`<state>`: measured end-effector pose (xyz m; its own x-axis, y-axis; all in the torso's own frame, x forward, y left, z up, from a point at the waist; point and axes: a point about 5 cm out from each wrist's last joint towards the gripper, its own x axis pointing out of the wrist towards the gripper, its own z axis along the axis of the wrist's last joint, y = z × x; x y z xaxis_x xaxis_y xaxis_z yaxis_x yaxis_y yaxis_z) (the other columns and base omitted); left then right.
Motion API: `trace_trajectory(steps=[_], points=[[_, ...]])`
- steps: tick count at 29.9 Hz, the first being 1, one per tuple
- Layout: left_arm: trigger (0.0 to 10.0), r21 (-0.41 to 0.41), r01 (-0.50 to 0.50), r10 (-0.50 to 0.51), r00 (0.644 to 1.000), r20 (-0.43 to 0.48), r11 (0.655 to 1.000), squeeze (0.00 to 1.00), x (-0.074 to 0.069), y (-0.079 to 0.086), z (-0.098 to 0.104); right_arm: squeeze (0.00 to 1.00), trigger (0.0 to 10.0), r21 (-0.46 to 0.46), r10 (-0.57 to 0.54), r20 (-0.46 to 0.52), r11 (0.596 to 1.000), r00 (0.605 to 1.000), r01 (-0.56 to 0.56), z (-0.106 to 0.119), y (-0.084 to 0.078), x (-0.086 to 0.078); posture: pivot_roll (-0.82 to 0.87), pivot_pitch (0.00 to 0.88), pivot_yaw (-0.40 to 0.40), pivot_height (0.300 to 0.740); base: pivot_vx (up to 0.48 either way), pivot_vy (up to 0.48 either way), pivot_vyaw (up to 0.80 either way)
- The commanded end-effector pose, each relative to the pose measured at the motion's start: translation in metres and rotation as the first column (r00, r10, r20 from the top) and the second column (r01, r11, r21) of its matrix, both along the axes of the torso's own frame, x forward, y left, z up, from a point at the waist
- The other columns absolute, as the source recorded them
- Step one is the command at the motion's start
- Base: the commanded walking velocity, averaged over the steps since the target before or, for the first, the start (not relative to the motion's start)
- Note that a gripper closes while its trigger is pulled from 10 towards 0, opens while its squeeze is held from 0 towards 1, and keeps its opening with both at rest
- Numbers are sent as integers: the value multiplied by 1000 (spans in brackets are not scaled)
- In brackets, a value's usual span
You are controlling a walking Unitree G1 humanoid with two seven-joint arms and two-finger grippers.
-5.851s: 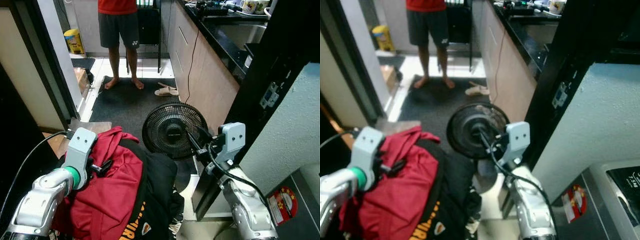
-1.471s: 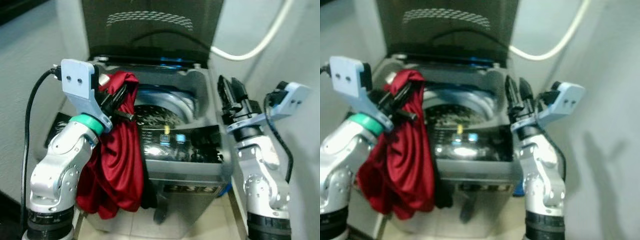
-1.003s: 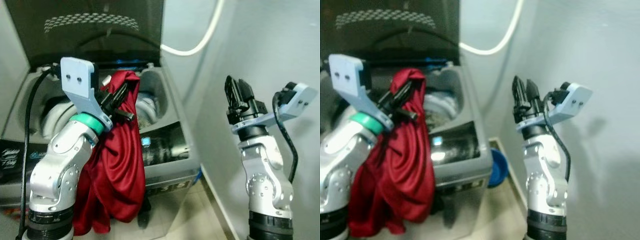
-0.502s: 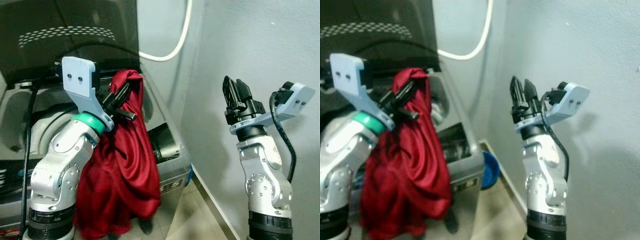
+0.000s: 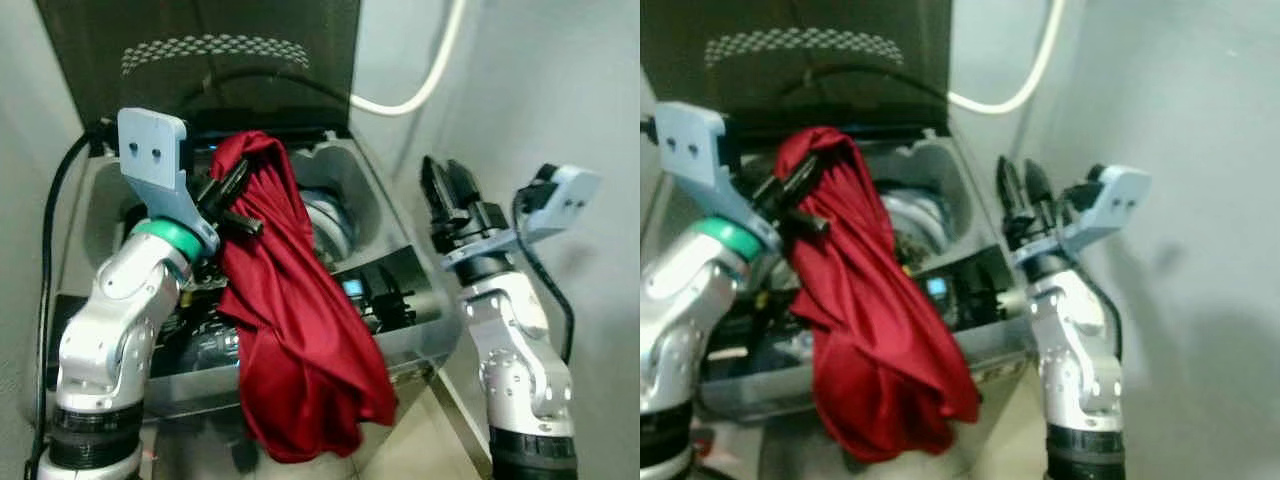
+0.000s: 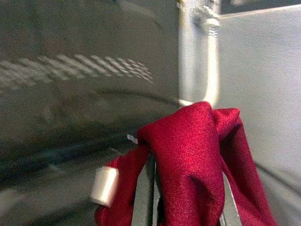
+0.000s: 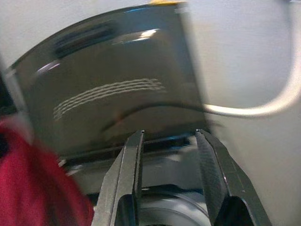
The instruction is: Clothes washing
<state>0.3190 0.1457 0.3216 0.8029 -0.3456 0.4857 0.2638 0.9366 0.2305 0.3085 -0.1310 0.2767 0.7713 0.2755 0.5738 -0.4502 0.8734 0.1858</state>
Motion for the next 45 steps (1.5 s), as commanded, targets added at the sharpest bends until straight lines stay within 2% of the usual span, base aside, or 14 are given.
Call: trace_trajectory(steps=[1, 8, 11, 13, 15, 17, 19, 20, 27, 30, 31, 33, 37, 45], points=[[10000, 56, -35, 28, 992, 124, 998, 0, 1, -7, 13, 0, 10000, -42, 19, 66, 999, 998, -16, 10, 6, -2, -31, 56, 24, 740, 0, 0, 0], [10000, 101, -104, 73, 959, 274, 989, 0, 15, -12, 42, 0, 10000, -73, 15, 155, 997, 988, -3, 30, 13, 0, -36, 64, 21, 740, 0, 0, 0], [10000, 268, -363, 196, 847, 493, 893, 0, 30, -12, 63, 0, 10000, -39, -28, 199, 999, 980, 37, 40, 6, -5, -50, 76, 33, 740, 0, 0, 0], [10000, 301, -345, 193, 879, 437, 889, 0, 39, -10, 59, 0, 10000, -35, -36, 198, 998, 979, 44, 39, 5, -6, -50, 76, 33, 740, 0, 0, 0], [10000, 297, -46, 51, 999, -10, 954, 0, 59, -13, 18, 0, 10000, -39, -47, 177, 998, 983, 55, 32, 3, -8, -56, 81, 41, 740, 0, 0, 0], [10000, 220, 229, -165, 947, -275, 948, 0, 55, -21, -12, 0, 10000, -47, -52, 163, 997, 985, 60, 27, 3, -9, -59, 86, 46, 740, 0, 0, 0], [10000, 208, 273, -208, 934, -290, 939, 0, 51, -23, -15, 0, 10000, -49, -53, 162, 997, 985, 61, 26, 3, -8, -59, 86, 46, 740, 0, 0, 0], [10000, 219, 292, -233, 938, -257, 931, 1000, 45, -23, -13, 0, 10000, -49, -54, 158, 997, 986, 62, 25, 2, -8, -58, 90, 44, 740, 0, 0, 0], [10000, 225, 268, -284, 958, 40, 937, 1000, 6, -18, 7, 0, 10000, -47, -29, 137, 998, 990, 36, 20, 6, -5, -23, 91, 30, 740, 0, 0, 0], [10000, 218, 297, -316, 947, 56, 930, 922, -6, -18, 10, 0, 10000, -47, -22, 133, 999, 991, 28, 20, 7, -5, -14, 92, 25, 740, 0, 0, 0], [10000, 231, 348, -364, 931, 28, 908, 0, -17, -18, 8, 0, 10000, -48, -16, 130, 999, 991, 22, 19, 8, -4, -10, 93, 21, 740, 0, 0, 0], [10000, 241, 388, -400, 916, 1, 889, 0, -25, -18, 7, 0, 10000, -49, -12, 128, 999, 992, 19, 19, 9, -4, -10, 93, 21, 740, 0, 0, 0], [10000, 292, 566, -524, 824, -214, 771, 0, -58, -8, -19, 0, 10000, -54, 2, 114, 999, 993, 4, 15, 11, -3, 7, 98, 11, 740, 0, 0, 0], [10000, 295, 571, -524, 821, -226, 766, 0, -66, -6, -23, 0, 10000, -54, 4, 114, 999, 994, 2, 15, 11, -3, 7, 98, 11, 740, 0, 0, 0]])
